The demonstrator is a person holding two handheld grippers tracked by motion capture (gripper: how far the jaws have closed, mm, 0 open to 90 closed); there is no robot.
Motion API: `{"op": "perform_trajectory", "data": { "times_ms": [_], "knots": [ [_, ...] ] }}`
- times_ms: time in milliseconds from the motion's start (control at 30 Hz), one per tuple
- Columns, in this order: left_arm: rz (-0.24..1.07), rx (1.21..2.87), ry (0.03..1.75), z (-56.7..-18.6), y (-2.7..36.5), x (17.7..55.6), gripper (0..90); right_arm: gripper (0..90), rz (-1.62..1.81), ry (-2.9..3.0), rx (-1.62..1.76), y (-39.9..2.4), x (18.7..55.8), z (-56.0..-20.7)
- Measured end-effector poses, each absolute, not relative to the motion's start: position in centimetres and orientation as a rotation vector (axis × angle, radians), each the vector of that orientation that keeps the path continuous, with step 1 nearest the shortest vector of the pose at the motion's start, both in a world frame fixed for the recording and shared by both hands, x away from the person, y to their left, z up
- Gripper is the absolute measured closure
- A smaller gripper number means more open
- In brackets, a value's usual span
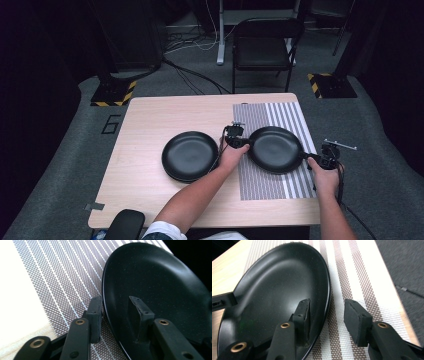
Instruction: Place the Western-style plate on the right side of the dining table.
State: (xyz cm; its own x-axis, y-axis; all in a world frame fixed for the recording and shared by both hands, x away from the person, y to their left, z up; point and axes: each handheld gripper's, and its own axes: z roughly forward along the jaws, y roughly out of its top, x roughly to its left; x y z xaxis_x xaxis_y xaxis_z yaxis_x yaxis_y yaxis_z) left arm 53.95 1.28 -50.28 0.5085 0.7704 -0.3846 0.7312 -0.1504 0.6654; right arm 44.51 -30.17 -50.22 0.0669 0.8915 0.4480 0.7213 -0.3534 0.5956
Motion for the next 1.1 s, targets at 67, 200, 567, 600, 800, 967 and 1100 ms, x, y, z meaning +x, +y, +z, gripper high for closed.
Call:
{"op": "perform_trajectory", "data": {
  "times_ms": [67, 200, 567, 600, 800, 967, 1100],
  "knots": [
    [0.056, 1.895, 1.227, -49.9, 1.5, 53.9, 62.7, 54.5, 1.145, 1.646, 2.090, -30.1, 44.4, -49.8],
    [0.069, 1.895, 1.199, -49.1, 2.1, 53.6, 58.1, 51.2, 1.130, 1.650, 2.056, -30.1, 44.1, -49.3],
    [0.149, 1.896, 1.161, -46.9, 5.6, 52.9, 47.9, 48.5, 1.134, 1.672, 2.008, -29.7, 44.1, -47.7],
    [0.150, 1.893, 1.157, -46.7, 6.1, 52.8, 47.9, 48.0, 1.142, 1.668, 1.998, -29.6, 44.1, -47.5],
    [0.208, 1.897, 1.153, -45.8, 8.5, 51.8, 48.6, 47.8, 1.103, 1.719, 1.947, -29.0, 43.5, -46.7],
    [0.269, 1.911, 1.152, -45.0, 11.3, 51.1, 48.9, 47.4, 1.112, 1.748, 1.917, -28.5, 43.0, -46.2],
    [0.345, 1.900, 1.151, -44.5, 13.5, 50.6, 48.8, 47.3, 1.114, 1.768, 1.895, -28.3, 42.6, -46.0]
  ]
}}
